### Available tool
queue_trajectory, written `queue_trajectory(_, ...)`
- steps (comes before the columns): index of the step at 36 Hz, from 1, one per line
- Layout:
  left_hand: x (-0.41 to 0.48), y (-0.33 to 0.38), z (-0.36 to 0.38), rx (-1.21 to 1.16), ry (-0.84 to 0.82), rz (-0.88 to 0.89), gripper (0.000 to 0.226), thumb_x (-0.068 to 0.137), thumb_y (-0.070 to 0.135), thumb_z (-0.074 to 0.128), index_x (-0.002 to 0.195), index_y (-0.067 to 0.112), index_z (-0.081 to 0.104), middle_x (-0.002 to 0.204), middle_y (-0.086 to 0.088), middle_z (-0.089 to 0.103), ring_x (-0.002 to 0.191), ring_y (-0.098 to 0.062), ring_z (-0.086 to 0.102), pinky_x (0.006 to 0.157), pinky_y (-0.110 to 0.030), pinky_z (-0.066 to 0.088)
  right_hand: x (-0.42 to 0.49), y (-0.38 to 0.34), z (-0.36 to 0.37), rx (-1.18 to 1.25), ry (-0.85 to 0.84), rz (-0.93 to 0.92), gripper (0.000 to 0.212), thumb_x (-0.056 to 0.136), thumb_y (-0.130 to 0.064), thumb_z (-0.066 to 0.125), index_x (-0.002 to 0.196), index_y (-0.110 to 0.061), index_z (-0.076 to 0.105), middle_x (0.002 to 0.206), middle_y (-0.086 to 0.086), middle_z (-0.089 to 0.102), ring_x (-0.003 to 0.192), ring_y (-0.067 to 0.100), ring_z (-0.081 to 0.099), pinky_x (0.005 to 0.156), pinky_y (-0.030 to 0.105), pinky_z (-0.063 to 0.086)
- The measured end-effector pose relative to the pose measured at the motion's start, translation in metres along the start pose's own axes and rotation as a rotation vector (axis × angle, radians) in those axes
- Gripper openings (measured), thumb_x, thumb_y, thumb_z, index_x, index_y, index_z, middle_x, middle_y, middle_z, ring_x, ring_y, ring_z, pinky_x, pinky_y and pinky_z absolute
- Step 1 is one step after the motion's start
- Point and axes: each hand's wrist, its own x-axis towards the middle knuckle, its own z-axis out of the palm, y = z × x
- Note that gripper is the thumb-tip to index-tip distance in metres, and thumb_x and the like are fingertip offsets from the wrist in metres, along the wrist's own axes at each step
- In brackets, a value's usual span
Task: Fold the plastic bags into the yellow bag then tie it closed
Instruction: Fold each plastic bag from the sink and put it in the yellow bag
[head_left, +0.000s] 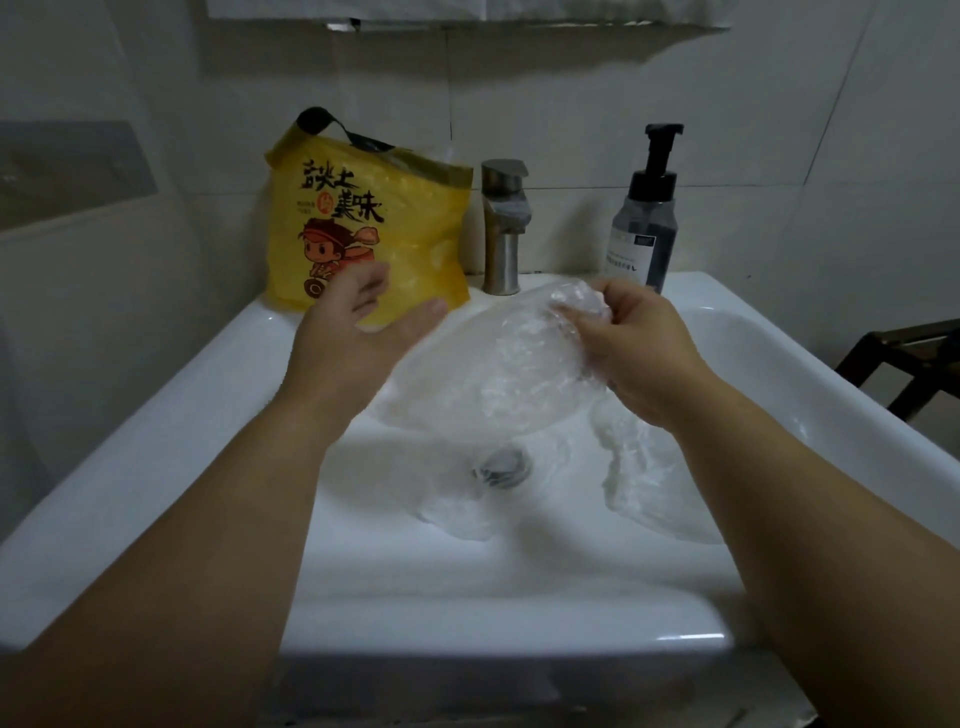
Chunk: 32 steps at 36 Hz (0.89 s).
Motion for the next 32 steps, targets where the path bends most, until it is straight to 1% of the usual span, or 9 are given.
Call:
queue_trajectory(3,-0.01,0.004,0.0,0.142,-0.372,-0.124,0.095,0.044,0.063,0.082,0.13,0.034,0.054,0.122,0.012,0.06,0.116,-0.008,0.056,0.098,-0.032,0.046,0.0,-0.001,0.002,0.052,-0.049,0.034,0.013,0.081,-0.012,0.072,0.093,-0.013,0.068,0.084,0.006,0.071,0.078,0.023,0.07,0.077,0.04,0.059)
queue_trajectory(6,-0.017,0.002,0.004,0.245,-0.622,-0.222,0.05,0.058,0.039,0.09,0.102,0.023,0.071,0.085,0.007,0.073,0.08,-0.009,0.068,0.075,-0.03,0.057,0.003,0.0,0.001,0.171,-0.005,0.133,0.029,0.081,-0.01,0.072,0.109,-0.012,0.064,0.1,0.009,0.068,0.083,0.023,0.07,0.073,0.034,0.059)
queue_trajectory(9,-0.018,0.002,0.009,0.24,-0.601,-0.211,0.019,0.071,0.021,0.084,0.086,0.014,0.074,0.066,0.006,0.066,0.054,-0.003,0.057,0.049,-0.014,0.044,0.005,-0.004,-0.001,0.446,-0.016,0.21,0.049,0.082,-0.021,0.069,0.127,-0.008,0.055,0.116,0.012,0.065,0.097,0.026,0.069,0.077,0.035,0.058)
queue_trajectory(12,-0.016,0.001,0.011,0.094,-0.507,-0.224,0.013,0.076,0.019,0.08,0.086,0.014,0.074,0.068,0.003,0.068,0.054,-0.001,0.058,0.049,-0.012,0.045,0.003,-0.004,0.001,0.619,-0.161,0.336,0.09,0.059,-0.058,0.074,0.134,-0.013,0.05,0.122,0.013,0.064,0.108,0.034,0.064,0.086,0.05,0.054)
queue_trajectory(15,-0.015,0.001,0.015,-0.05,-0.452,-0.24,0.014,0.078,0.017,0.077,0.091,0.015,0.074,0.08,-0.001,0.073,0.068,-0.008,0.069,0.058,-0.017,0.051,-0.002,0.005,0.011,0.474,-0.373,0.459,0.128,0.033,-0.075,0.077,0.141,-0.016,0.042,0.128,0.014,0.061,0.115,0.036,0.059,0.1,0.059,0.042)
queue_trajectory(18,-0.015,0.0,0.017,-0.059,-0.448,-0.222,0.018,0.081,0.02,0.075,0.098,0.015,0.074,0.084,0.002,0.075,0.074,-0.006,0.07,0.064,-0.018,0.051,-0.009,0.01,0.027,0.323,-0.54,0.48,0.094,0.061,-0.07,0.063,0.135,-0.013,0.05,0.127,0.009,0.063,0.122,0.028,0.055,0.108,0.051,0.033)
queue_trajectory(23,-0.017,0.004,0.019,-0.129,-0.512,-0.314,0.019,0.088,0.025,0.066,0.098,0.011,0.072,0.081,-0.001,0.074,0.072,-0.011,0.069,0.063,-0.022,0.053,-0.003,0.008,0.035,0.437,-0.218,0.318,0.035,0.095,-0.014,0.052,0.123,0.007,0.055,0.115,0.023,0.064,0.096,0.03,0.065,0.091,0.041,0.051)
queue_trajectory(28,-0.018,0.006,0.022,-0.165,-0.412,-0.214,0.036,0.072,0.04,0.073,0.103,0.023,0.068,0.091,0.01,0.075,0.087,-0.007,0.071,0.071,-0.019,0.053,-0.004,0.007,0.03,0.449,-0.134,0.253,0.034,0.098,-0.02,0.051,0.123,0.003,0.055,0.113,0.019,0.067,0.1,0.029,0.067,0.093,0.041,0.053)
queue_trajectory(32,-0.021,0.008,0.023,-0.197,-0.482,-0.252,0.034,0.065,0.019,0.08,0.097,0.015,0.068,0.081,0.005,0.074,0.074,-0.008,0.071,0.062,-0.019,0.053,-0.007,0.004,0.034,0.489,-0.104,0.192,0.037,0.098,-0.027,0.049,0.124,-0.001,0.055,0.114,0.017,0.068,0.102,0.027,0.068,0.09,0.037,0.055)
